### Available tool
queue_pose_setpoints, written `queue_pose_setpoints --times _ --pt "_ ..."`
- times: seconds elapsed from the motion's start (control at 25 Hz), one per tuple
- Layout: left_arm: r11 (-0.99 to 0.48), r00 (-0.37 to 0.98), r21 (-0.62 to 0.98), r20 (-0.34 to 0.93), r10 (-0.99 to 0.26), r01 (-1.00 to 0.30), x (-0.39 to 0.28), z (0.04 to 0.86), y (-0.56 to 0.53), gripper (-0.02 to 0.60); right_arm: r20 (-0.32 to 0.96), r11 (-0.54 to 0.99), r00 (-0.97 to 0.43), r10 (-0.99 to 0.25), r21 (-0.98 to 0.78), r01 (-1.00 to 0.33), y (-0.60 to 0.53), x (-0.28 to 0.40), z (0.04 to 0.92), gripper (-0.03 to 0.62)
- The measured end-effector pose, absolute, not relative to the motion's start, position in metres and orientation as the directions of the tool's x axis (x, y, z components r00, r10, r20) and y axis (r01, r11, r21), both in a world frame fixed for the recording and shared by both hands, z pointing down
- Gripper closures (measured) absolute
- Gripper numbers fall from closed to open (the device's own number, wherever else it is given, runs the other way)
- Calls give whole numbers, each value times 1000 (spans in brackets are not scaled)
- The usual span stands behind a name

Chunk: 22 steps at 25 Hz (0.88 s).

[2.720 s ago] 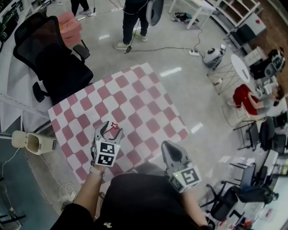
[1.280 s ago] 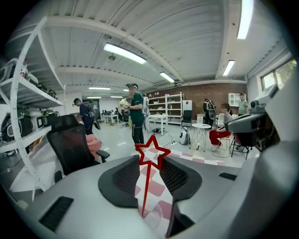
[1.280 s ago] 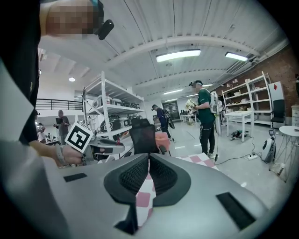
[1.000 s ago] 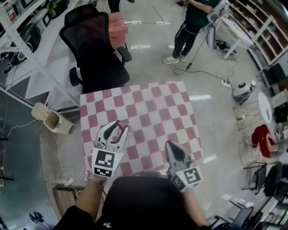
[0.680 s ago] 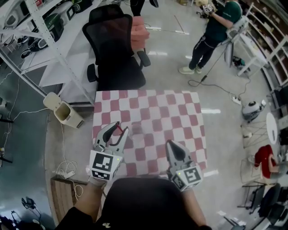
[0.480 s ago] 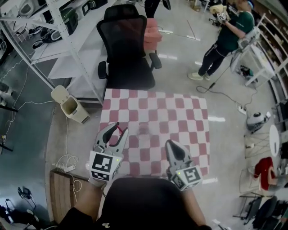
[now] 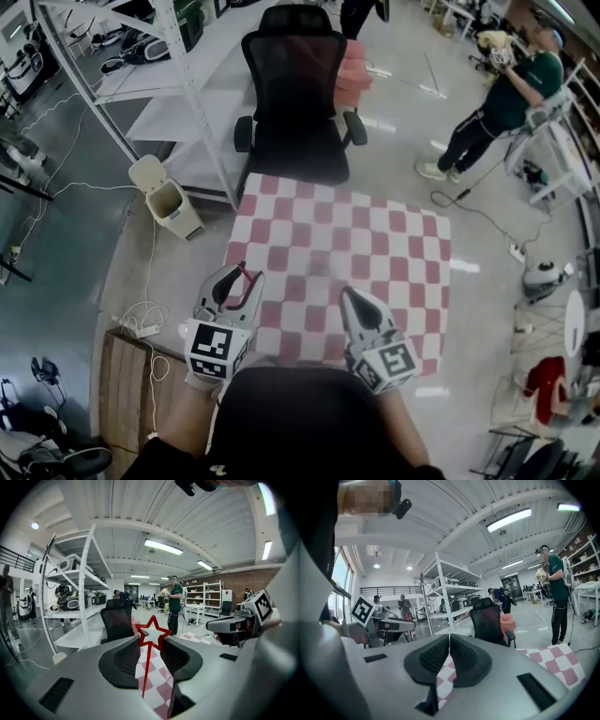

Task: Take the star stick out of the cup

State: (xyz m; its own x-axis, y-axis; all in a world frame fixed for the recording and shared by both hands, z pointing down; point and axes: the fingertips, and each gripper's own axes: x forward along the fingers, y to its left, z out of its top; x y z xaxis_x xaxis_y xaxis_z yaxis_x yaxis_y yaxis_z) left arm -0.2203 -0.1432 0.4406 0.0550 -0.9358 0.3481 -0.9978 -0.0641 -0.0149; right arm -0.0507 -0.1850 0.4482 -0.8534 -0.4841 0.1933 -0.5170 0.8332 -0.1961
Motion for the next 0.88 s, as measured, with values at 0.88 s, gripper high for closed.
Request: queue_pose_setpoints --times 0.88 --pt "-84 80 6 366 -927 -996 -214 453 -134 414 209 844 -850 -483 -149 -516 -173 -52 447 574"
